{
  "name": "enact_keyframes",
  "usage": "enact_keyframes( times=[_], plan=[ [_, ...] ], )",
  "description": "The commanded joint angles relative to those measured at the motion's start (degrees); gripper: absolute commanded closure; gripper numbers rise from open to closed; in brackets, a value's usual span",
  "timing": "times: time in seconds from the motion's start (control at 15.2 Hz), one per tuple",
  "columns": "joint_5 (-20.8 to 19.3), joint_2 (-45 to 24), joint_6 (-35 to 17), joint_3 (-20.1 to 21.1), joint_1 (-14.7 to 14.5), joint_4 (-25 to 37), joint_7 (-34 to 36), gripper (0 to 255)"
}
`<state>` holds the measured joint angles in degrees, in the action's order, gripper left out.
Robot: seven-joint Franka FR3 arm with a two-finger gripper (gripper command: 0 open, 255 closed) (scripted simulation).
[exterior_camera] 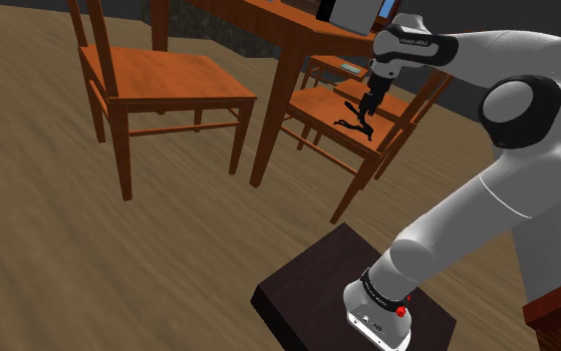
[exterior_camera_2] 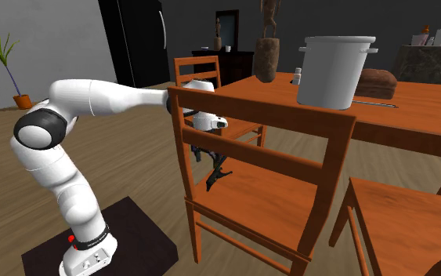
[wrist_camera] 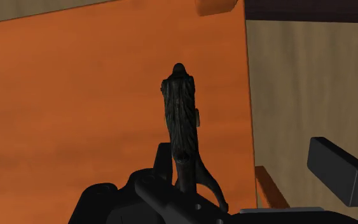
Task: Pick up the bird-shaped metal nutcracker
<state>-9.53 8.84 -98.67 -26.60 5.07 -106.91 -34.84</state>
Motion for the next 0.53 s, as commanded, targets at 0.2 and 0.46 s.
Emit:
enact_keyframes(
  times=[0.2,0.46],
  plan=[
    [2.49,-6.43,-1.22,-2.6,1.34,5.18,-4.61,0],
    [2.38,-6.36,-4.29,-2.65,1.39,2.03,-4.3,0]
  ],
)
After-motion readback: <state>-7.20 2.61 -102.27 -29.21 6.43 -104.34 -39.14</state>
